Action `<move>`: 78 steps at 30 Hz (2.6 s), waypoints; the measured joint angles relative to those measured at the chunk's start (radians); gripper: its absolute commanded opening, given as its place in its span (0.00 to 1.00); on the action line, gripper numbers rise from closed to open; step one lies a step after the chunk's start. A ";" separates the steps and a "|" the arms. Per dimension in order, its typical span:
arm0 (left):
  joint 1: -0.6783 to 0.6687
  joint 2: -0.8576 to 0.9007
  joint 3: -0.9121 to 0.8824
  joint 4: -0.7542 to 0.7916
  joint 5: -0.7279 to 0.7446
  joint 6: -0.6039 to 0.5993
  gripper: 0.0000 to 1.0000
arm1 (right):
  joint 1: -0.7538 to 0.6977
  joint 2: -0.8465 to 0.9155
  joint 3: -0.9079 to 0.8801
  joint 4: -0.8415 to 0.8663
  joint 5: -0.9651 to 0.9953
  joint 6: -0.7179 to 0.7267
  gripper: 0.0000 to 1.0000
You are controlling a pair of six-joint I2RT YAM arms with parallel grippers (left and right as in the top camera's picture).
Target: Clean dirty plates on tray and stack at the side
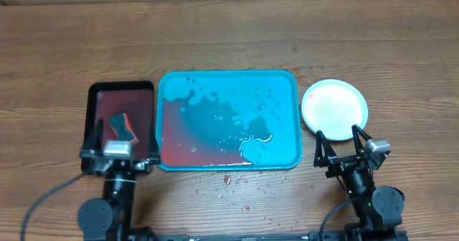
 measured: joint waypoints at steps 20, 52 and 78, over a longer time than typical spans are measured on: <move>0.001 -0.143 -0.273 -0.039 0.003 0.224 1.00 | 0.000 0.000 0.000 0.000 0.001 0.000 1.00; 0.001 -0.144 -0.273 -0.038 0.003 0.199 1.00 | 0.000 0.000 0.000 0.000 0.000 0.000 1.00; 0.001 -0.144 -0.273 -0.038 0.003 0.199 1.00 | 0.000 0.000 0.000 0.001 0.000 0.001 1.00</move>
